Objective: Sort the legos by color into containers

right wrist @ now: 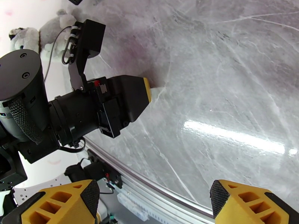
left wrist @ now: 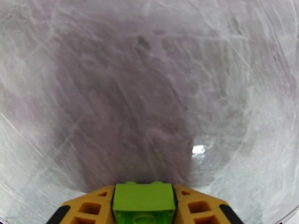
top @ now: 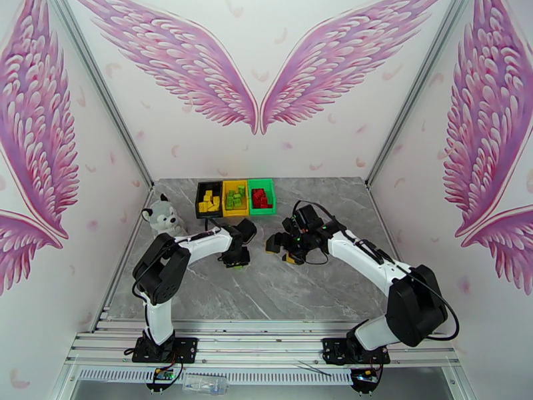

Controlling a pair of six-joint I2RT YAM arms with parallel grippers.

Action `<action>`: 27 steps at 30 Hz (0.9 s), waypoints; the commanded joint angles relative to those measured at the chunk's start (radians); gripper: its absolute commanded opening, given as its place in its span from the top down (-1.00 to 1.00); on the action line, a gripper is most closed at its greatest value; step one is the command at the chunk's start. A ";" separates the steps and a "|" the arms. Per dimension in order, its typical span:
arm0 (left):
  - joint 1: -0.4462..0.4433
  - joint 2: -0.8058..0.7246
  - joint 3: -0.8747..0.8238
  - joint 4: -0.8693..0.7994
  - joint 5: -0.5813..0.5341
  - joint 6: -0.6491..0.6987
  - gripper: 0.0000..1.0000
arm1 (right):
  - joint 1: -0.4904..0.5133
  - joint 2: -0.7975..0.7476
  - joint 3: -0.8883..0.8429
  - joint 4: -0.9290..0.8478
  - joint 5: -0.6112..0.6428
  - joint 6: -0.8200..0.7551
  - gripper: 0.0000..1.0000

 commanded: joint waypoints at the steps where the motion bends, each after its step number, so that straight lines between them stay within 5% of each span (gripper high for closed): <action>1: 0.021 -0.035 0.007 0.057 0.070 -0.002 0.36 | 0.006 0.003 0.002 0.021 -0.006 0.011 -0.67; 13: 0.208 -0.109 0.082 0.284 0.333 -0.066 0.38 | 0.021 0.241 0.207 0.135 -0.143 0.075 -0.57; 27: 0.391 0.094 0.473 0.197 0.351 -0.022 0.30 | -0.005 0.442 0.502 0.068 -0.172 0.077 -0.55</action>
